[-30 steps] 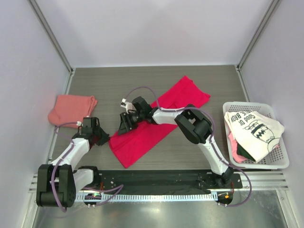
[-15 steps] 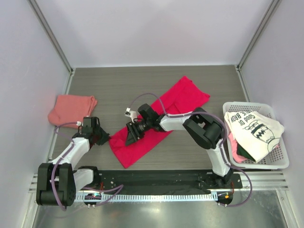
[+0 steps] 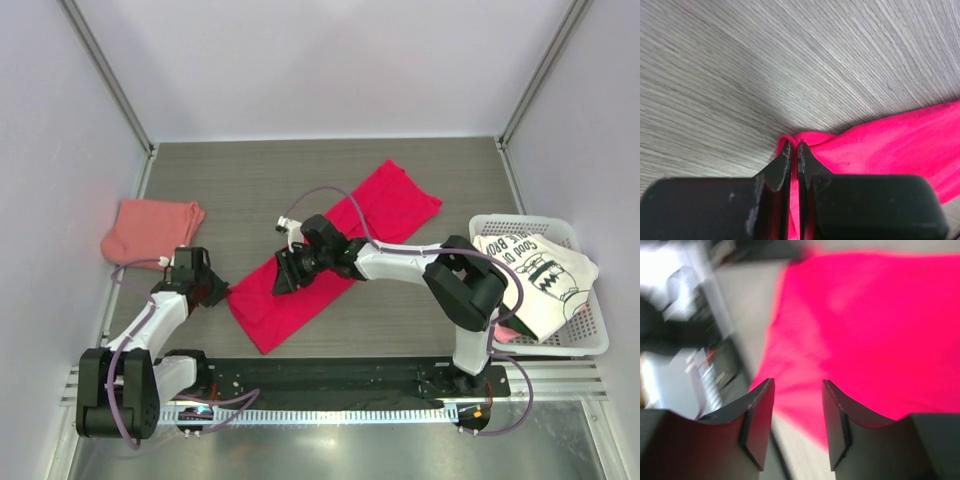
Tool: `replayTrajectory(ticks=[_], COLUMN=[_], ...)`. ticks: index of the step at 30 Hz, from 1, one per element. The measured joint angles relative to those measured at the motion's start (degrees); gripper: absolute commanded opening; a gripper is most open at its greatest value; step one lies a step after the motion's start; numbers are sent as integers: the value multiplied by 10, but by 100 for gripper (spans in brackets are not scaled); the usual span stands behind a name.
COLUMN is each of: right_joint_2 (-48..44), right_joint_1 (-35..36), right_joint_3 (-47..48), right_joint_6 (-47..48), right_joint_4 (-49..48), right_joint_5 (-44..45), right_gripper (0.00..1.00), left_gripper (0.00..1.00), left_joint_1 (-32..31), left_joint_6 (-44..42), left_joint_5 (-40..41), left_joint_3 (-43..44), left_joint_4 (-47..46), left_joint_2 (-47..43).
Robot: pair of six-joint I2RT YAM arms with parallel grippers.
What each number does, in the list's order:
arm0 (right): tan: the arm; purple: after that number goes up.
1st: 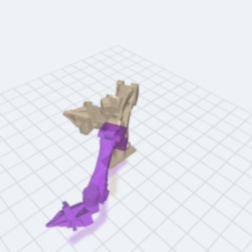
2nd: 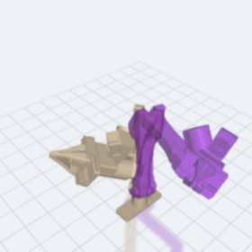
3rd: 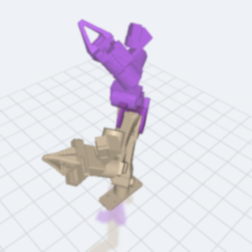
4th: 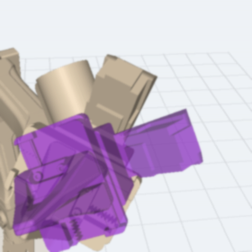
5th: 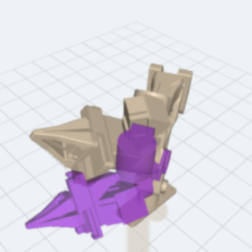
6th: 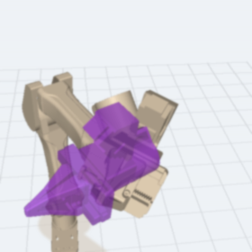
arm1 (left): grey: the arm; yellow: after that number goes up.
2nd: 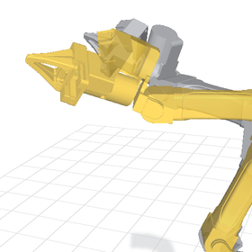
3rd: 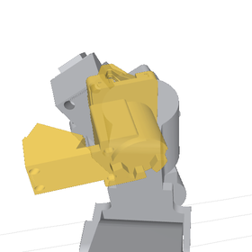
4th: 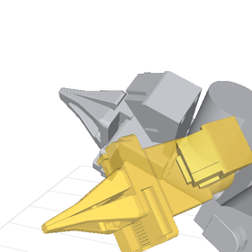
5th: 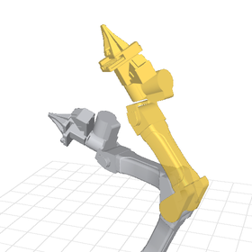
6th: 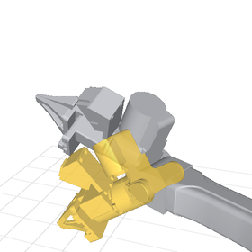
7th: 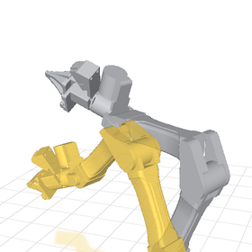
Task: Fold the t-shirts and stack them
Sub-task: Fold the tshirt
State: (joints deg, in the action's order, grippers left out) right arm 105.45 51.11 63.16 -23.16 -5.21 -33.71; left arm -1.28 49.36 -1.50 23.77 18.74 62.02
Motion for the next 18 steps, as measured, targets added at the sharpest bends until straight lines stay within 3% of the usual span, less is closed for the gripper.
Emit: replayTrajectory(ticks=[6,10,18], right_joint_2=[28,12,-84], right_joint_1=[-10,-49,-251], right_joint_3=[64,38,-35], right_joint_6=[-45,-100,-174], right_joint_4=[79,123,211], right_joint_5=[202,330,497], right_gripper=[41,50,63], left_gripper=[0,0,0], left_joint_1=[0,0,-7], left_joint_6=[0,2,15], left_joint_5=[6,9,4], left_joint_3=[-7,-14,-30], left_joint_4=[10,17,17], left_joint_2=[-17,-34,-59])
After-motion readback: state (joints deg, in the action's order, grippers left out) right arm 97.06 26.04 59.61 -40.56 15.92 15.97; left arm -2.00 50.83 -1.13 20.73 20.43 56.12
